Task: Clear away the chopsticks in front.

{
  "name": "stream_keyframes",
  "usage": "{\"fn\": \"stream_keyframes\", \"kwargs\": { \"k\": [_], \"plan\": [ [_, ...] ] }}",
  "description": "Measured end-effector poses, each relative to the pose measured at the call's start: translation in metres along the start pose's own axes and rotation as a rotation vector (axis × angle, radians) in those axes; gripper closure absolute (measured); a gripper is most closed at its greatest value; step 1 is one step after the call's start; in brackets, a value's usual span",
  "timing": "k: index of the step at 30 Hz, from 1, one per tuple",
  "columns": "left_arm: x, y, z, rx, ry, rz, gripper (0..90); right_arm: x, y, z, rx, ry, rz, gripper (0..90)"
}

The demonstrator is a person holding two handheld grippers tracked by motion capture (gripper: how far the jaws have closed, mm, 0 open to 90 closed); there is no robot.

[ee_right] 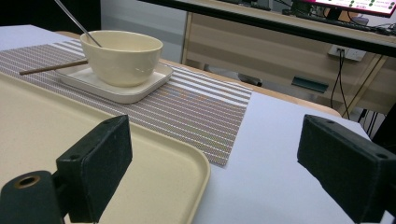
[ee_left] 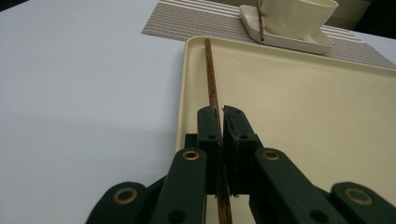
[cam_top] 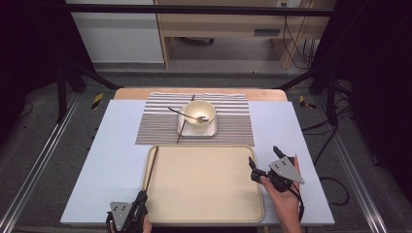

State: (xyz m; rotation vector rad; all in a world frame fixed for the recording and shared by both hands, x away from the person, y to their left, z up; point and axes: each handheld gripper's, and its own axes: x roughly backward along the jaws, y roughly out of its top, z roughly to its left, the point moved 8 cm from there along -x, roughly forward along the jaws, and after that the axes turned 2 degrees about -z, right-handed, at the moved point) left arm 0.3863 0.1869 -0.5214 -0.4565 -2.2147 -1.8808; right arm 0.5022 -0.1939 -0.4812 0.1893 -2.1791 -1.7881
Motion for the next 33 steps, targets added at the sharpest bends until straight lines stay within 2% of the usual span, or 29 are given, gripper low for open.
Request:
{"fn": "stream_keyframes", "kwargs": {
  "k": [11, 20, 29, 33],
  "plan": [
    [-0.001, -0.007, -0.002, 0.007, -0.001, 0.011, 85.7, 0.0, 0.0, 0.001, 0.0, 0.003, 0.003, 10.2],
    [-0.004, -0.015, -0.006, 0.003, -0.013, 0.047, 85.6, 0.0, 0.0, 0.002, 0.001, 0.007, 0.004, 10.2],
    [-0.005, -0.013, -0.006, 0.007, -0.015, 0.046, 85.1, -0.001, 0.0, 0.002, -0.003, 0.01, 0.005, 10.2],
    [-0.006, -0.012, -0.005, 0.008, -0.01, 0.044, 81.0, -0.001, -0.001, 0.003, -0.004, 0.012, 0.006, 10.0]
  ]
}}
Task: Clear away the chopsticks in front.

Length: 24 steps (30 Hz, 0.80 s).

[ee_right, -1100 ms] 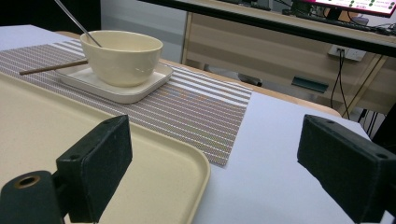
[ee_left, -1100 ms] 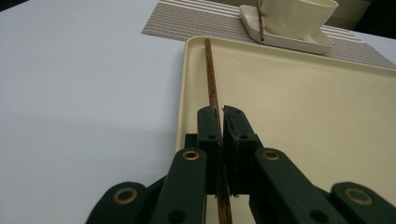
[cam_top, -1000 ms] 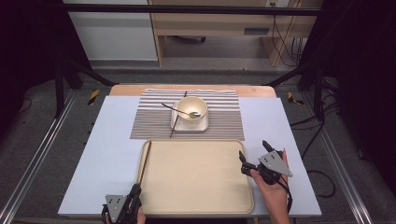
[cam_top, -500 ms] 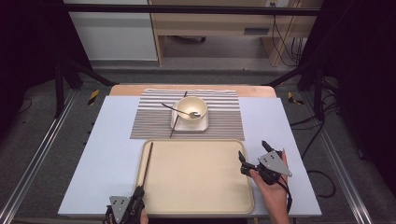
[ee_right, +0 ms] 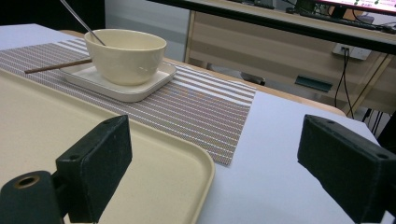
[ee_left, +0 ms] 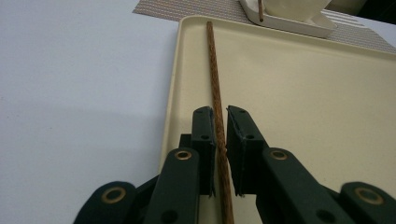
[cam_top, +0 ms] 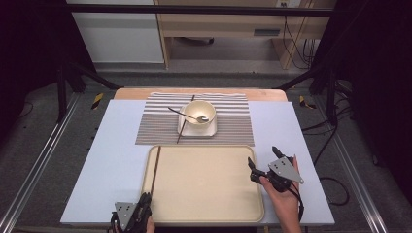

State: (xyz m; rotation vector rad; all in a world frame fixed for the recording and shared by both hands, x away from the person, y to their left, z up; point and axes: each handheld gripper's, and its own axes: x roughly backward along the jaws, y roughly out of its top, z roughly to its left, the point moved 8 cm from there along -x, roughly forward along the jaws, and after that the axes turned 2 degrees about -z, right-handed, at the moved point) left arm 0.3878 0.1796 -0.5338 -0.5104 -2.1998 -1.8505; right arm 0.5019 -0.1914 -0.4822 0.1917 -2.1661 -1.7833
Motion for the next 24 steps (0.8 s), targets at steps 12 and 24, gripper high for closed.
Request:
{"fn": "stream_keyframes", "kwargs": {
  "k": [12, 24],
  "plan": [
    [-0.002, 0.027, -0.006, -0.054, -0.031, -0.029, 68.0, -0.001, -0.003, -0.001, 0.003, -0.004, 0.016, 9.7],
    [-0.029, 0.075, -0.018, -0.144, -0.112, -0.01, 50.8, -0.002, -0.005, -0.004, 0.01, -0.016, 0.035, 9.4]
  ]
}}
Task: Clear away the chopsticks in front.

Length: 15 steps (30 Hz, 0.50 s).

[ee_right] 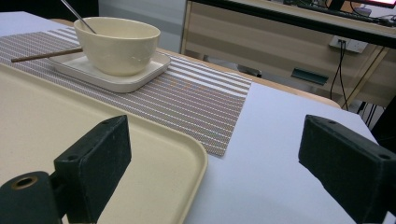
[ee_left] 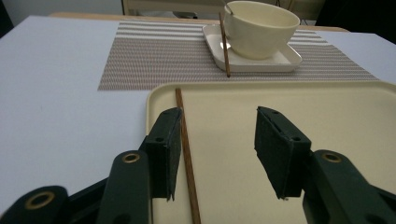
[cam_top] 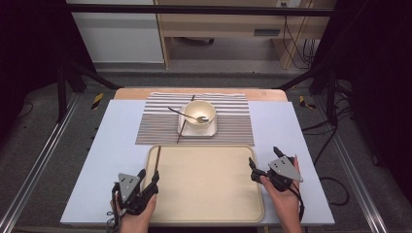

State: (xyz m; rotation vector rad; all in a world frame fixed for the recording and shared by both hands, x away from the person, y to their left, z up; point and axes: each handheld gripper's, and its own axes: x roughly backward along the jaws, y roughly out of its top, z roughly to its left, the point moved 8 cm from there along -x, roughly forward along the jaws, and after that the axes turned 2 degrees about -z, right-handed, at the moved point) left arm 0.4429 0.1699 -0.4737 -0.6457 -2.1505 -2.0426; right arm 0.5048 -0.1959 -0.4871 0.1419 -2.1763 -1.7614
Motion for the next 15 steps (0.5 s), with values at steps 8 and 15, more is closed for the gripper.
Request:
{"fn": "stream_keyframes", "kwargs": {
  "k": [8, 15],
  "plan": [
    [-0.033, 0.033, 0.0, -0.112, -0.074, 0.041, 39.8, 0.0, -0.001, -0.004, -0.008, -0.009, 0.004, 9.1],
    [-0.069, 0.063, -0.004, -0.271, -0.183, 0.097, 29.7, -0.001, -0.002, -0.005, -0.011, -0.009, 0.017, 8.6]
  ]
}}
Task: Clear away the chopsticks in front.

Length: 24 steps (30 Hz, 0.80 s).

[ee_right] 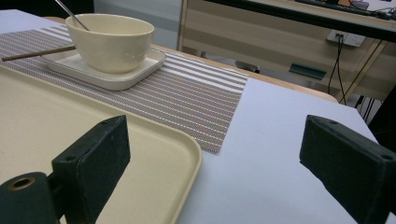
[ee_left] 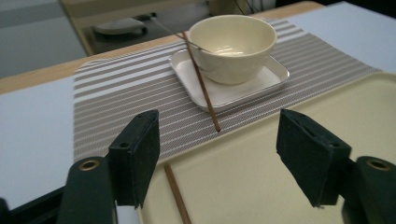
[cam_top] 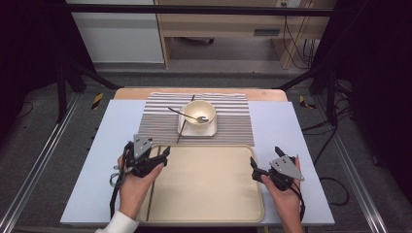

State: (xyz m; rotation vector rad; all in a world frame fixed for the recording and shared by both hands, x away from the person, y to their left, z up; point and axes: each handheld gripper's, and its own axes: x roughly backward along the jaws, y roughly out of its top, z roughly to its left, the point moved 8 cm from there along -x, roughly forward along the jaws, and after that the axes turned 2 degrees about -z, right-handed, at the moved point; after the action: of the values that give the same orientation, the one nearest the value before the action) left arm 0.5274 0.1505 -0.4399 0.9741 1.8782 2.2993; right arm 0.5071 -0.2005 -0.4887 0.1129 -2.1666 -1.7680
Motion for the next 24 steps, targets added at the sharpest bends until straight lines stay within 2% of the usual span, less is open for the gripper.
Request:
{"fn": "stream_keyframes", "kwargs": {
  "k": [4, 5, 7, 11, 14, 17, 20, 24],
  "plan": [
    [-0.024, 0.014, 0.015, -0.072, -0.013, 0.053, 23.9, 0.0, 0.0, 0.001, 0.001, 0.003, 0.0, 8.3],
    [-0.029, 0.016, 0.018, -0.075, -0.017, 0.056, 23.4, 0.0, 0.0, 0.001, 0.001, 0.003, -0.001, 8.2],
    [-0.037, 0.02, 0.02, -0.04, -0.052, 0.052, 22.3, -0.001, 0.0, 0.001, 0.0, 0.002, 0.004, 8.2],
    [-0.051, 0.024, 0.023, -0.104, -0.05, 0.083, 23.3, -0.003, -0.001, 0.001, 0.001, 0.001, 0.011, 8.1],
    [-0.062, 0.028, 0.019, -0.06, -0.099, 0.092, 24.7, -0.003, -0.001, 0.002, -0.003, 0.0, 0.013, 8.1],
    [-0.072, 0.029, 0.018, -0.095, -0.102, 0.131, 27.6, -0.003, -0.001, 0.002, -0.011, -0.003, 0.016, 8.1],
    [-0.081, 0.028, 0.014, -0.082, -0.125, 0.157, 31.9, -0.002, -0.001, 0.001, -0.015, -0.007, 0.019, 8.1],
    [-0.095, 0.023, 0.014, -0.079, -0.133, 0.202, 38.3, -0.003, -0.001, 0.0, -0.021, -0.008, 0.019, 8.3]
  ]
}}
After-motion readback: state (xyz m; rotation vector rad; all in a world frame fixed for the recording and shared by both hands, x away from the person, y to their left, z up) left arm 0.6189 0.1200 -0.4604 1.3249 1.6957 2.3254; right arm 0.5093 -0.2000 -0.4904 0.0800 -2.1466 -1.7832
